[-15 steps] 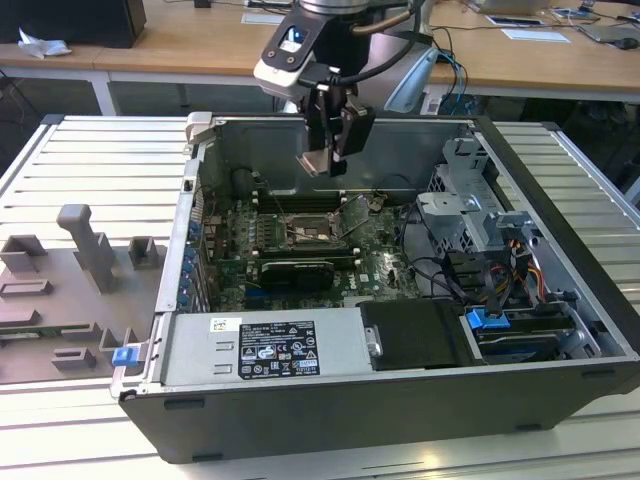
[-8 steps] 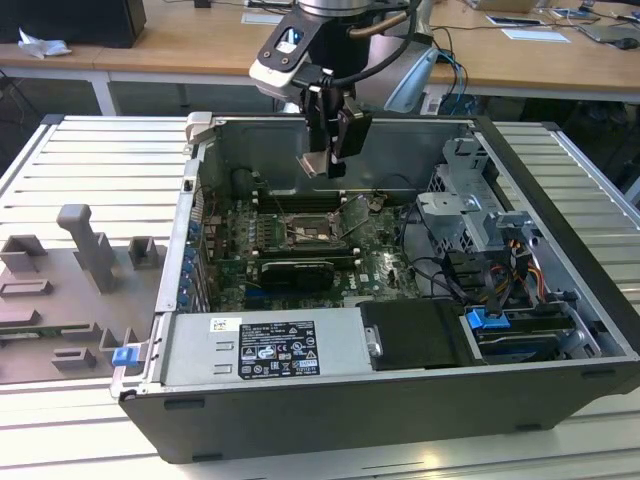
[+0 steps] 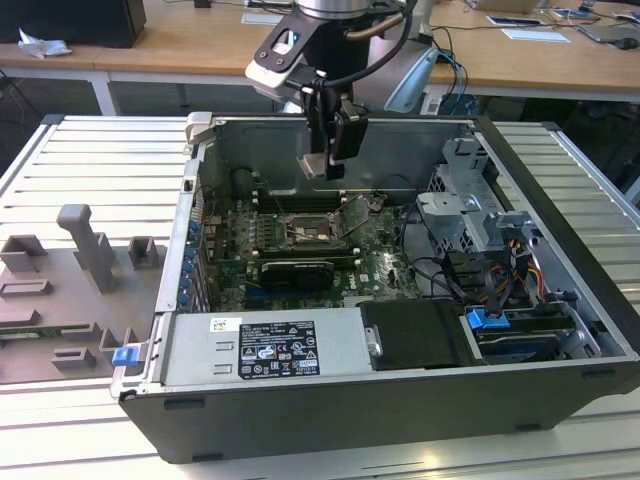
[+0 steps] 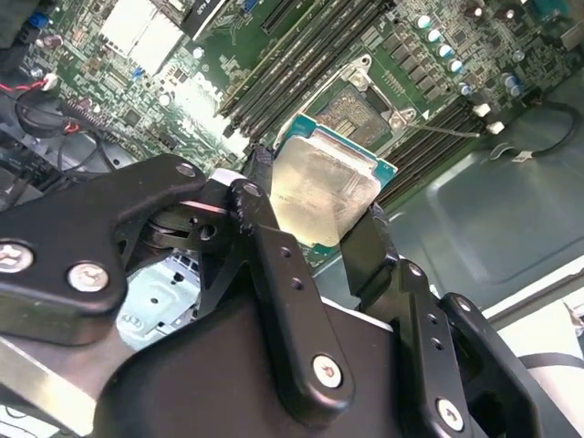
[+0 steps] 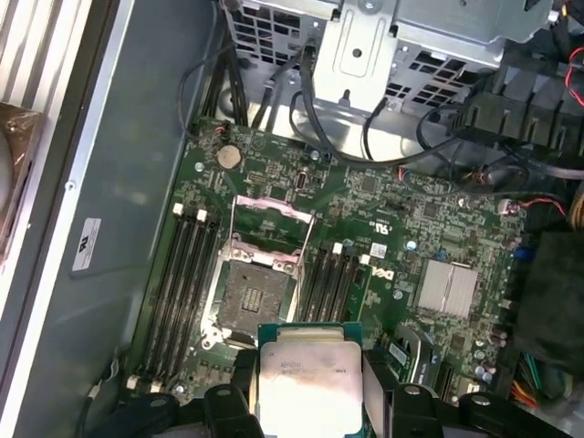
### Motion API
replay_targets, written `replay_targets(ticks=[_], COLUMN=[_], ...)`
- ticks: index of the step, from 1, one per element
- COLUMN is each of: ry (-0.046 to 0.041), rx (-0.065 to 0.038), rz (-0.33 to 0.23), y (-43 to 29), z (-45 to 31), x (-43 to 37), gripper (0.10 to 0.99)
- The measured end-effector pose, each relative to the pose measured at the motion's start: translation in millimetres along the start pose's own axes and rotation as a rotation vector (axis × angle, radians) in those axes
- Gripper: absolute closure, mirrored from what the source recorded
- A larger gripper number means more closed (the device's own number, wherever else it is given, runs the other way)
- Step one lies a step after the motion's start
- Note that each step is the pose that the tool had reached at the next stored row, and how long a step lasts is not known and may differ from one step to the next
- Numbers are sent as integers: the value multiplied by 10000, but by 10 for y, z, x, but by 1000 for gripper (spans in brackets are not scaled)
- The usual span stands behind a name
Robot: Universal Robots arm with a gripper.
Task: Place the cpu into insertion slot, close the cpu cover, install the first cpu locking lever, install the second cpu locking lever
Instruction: 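Place the cpu into insertion slot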
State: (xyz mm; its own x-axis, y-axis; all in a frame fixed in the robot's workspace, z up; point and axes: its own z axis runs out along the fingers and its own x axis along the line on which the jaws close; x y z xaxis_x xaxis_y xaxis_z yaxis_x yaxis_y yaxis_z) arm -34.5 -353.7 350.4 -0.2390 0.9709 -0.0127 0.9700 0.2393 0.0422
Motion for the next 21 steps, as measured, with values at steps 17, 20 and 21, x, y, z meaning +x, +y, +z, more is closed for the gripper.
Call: replay_targets(ticks=[17,20,21], ry=[-68,-83,-87], rx=[19,25,27], rz=[1649,1971,2042], y=[0,0,0], z=[64,77,81], x=[11,14,15], gripper=[541,541,541])
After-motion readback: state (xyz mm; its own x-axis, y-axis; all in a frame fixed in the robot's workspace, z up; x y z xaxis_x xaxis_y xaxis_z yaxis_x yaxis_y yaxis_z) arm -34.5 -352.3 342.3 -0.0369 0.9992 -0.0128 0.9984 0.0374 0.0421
